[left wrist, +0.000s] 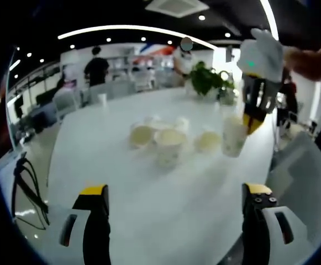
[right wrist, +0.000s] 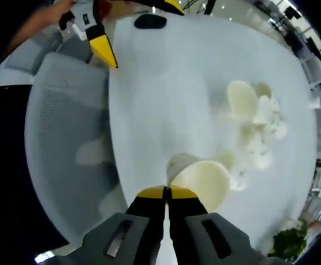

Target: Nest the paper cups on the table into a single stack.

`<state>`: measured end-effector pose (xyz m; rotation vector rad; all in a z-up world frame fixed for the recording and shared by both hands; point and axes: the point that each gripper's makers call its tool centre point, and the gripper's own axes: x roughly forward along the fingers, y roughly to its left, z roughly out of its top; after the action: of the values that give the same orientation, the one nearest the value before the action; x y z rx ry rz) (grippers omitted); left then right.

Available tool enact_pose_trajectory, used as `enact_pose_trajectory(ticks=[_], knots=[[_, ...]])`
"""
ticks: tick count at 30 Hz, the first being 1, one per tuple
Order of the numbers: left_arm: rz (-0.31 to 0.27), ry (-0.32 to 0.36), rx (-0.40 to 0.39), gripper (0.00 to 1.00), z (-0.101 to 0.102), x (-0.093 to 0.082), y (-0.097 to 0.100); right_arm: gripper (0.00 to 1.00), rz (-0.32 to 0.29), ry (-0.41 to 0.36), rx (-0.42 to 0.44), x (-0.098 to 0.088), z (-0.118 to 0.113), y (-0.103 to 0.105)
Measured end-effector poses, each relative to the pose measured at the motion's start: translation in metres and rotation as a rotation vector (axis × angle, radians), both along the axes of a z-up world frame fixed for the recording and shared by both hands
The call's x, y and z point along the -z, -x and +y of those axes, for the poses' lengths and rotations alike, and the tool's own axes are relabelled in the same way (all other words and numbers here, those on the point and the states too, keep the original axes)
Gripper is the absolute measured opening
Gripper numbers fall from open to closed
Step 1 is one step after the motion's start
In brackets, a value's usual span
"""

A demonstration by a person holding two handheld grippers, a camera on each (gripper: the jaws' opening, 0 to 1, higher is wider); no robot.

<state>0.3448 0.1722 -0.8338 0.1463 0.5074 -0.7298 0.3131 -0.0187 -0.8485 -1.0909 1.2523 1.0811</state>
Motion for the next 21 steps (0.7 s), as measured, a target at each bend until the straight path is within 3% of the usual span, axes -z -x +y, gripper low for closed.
enact_pose_trajectory(ticks=[21], knots=[[0.005, 0.000, 0.001, 0.98, 0.001, 0.002, 0.001, 0.00, 0.019, 0.005, 0.029, 0.029, 0.007, 0.007]])
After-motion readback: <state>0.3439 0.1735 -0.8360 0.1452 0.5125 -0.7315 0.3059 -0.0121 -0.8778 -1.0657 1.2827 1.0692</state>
